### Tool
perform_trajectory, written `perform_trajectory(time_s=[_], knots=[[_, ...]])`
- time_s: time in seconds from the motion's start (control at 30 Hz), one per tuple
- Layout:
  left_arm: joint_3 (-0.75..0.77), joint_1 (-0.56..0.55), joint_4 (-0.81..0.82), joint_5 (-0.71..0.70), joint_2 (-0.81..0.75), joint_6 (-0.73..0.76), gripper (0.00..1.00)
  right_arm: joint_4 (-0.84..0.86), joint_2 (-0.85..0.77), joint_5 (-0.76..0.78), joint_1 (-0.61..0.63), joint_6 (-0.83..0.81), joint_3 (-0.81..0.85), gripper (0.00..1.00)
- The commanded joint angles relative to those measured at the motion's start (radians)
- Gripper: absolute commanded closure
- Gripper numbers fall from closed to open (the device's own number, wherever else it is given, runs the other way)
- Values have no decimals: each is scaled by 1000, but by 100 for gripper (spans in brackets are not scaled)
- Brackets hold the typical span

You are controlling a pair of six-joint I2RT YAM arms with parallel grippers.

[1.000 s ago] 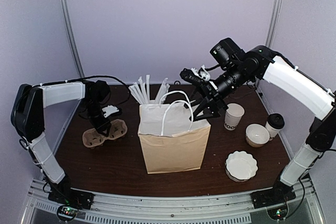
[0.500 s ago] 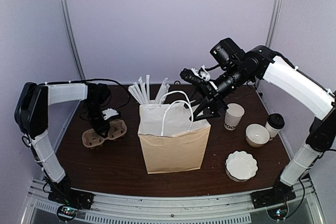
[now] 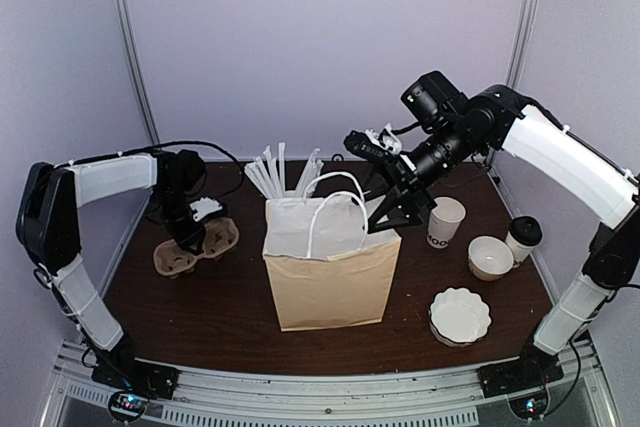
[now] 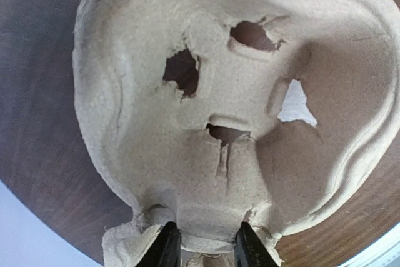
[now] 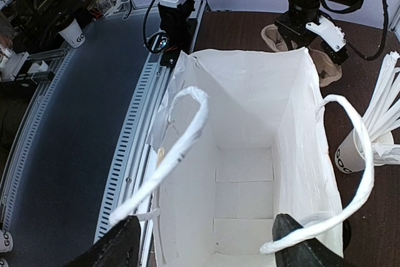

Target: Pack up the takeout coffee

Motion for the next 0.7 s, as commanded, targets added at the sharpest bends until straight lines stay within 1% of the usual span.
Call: perform_trajectory(time_s=[0.0,0.1,0.2,0.3,0.43,0.57,0.67], knots=[[68,-14,-47,84,-177,-54,70,-44,-38,21,-19,-11,59,21],[116,-21,-66,144,-283,-84,71,-56,-48,-3,-45,0,79,16],[193,-51,-71,210,-400,-112,71,-88,-48,-22,-67,-3,108,15],[263,-100,-37,298,-505,-148,70,-98,-50,-21,-87,7,118,15],[313,-154,66,413,-600,-227,68,-77,-69,-45,-92,35,92,16],[340,-197,189,546,-613,-324,68,-100,-87,-34,-63,13,50,18],[314,-231,336,635,-613,-439,68,-66,-134,32,-19,18,-26,18]])
